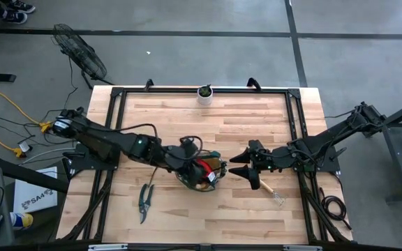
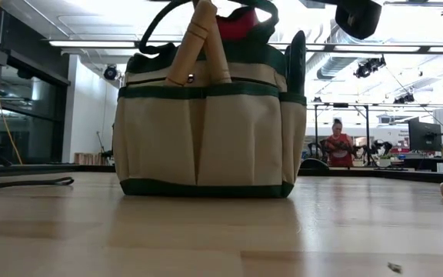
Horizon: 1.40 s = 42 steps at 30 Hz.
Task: Pick & Place Garden tools in Gardening bag
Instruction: Put the green shear scissors into the gardening bag
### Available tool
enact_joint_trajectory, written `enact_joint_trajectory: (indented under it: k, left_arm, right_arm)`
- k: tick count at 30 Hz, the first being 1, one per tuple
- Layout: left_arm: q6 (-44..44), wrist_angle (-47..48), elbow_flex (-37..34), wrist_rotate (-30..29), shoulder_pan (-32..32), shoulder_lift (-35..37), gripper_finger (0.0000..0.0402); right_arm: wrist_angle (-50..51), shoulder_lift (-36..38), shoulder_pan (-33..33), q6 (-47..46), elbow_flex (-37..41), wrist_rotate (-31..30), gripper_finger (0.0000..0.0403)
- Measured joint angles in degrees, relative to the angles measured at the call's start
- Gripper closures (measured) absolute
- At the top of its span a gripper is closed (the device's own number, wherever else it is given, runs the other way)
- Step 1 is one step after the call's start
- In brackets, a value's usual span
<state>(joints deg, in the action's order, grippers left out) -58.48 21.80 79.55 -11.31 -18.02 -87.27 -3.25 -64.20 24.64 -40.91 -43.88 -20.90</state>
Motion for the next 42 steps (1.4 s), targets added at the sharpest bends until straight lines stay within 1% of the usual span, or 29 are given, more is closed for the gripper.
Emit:
enact_joint_trajectory:
  k: [2, 4, 7, 9, 10, 15, 19, 21, 23, 25, 27, 29, 33, 37, 42]
  left_arm:
    - [0.14, -2.75, 0.15, 0.25, -0.04, -1.08, 0.0271]
    - [0.25, -2.51, 0.04, 0.55, -0.02, -2.21, 0.0296]
    - [0.39, -2.16, -0.05, 2.01, 0.02, -3.44, 0.0351]
    - [2.1, -2.21, -0.04, 3.72, 0.0, -3.62, 0.0386]
    - [2.93, -2.19, -0.04, 4.55, 0.0, -3.65, 0.0393]
    - [8.31, -2.41, -0.04, 7.12, 0.0, -3.65, 0.0397]
    - [14.7, -3.35, -0.07, 12.72, 0.0, -3.67, 0.0399]
    - [16.17, -2.98, -0.06, 13.69, 0.0, -3.67, 0.04]
    - [16.25, -1.31, -0.07, 12.26, -0.04, -3.67, 0.04]
    - [16.31, -0.66, -0.07, 9.42, -0.02, -3.69, 0.0401]
    - [17.12, 0.11, -0.14, 6.69, -0.02, -2.72, 0.0401]
    - [17.57, 0.37, -0.11, 5.23, -0.04, -1.17, 0.0401]
    - [16.01, 7.44, -0.04, 2.3, -0.48, 1.62, 0.0401]
    - [10.34, 16.01, -0.04, -3.11, -1.86, 4.18, 0.0401]
    - [-1.38, 27.32, -0.07, -9.3, -4.62, 5.12, 0.0401]
  right_arm:
    - [0.01, 0.0, 0.0, 0.02, 0.0, -0.16, 0.0176]
    - [0.05, 0.0, -0.01, 0.06, 0.0, -0.16, 0.0176]
    - [0.05, 0.0, -0.02, 0.16, 0.0, -0.18, 0.0176]
    - [0.07, 0.0, -0.02, 0.17, 0.01, -0.19, 0.0176]
    - [0.11, 0.0, -0.02, 0.19, 0.0, -0.18, 0.0176]
    - [0.23, 0.0, -0.02, 0.17, 0.0, -0.2, 0.0176]
    - [0.42, 0.0, -0.02, 0.17, 0.0, -0.2, 0.0176]
    - [0.46, 0.0, -0.02, 0.17, 0.0, -0.2, 0.0176]
    - [0.54, 0.0, -0.02, 0.17, 0.0, -0.19, 0.0176]
    - [0.93, 0.0, -0.02, 0.17, 0.0, -0.2, 0.0176]
    - [1.33, 0.0, -0.02, 0.15, 0.02, -0.2, 0.0176]
    - [1.65, 0.0, -0.02, -0.02, 0.0, -0.18, 0.0176]
    - [1.56, 0.0, -0.02, -0.02, 0.0, -0.18, 0.0176]
    - [1.56, 0.0, -0.02, -0.02, 0.0, -0.18, 0.0176]
    - [1.57, 0.0, -0.02, 0.02, 0.01, -0.18, 0.0176]
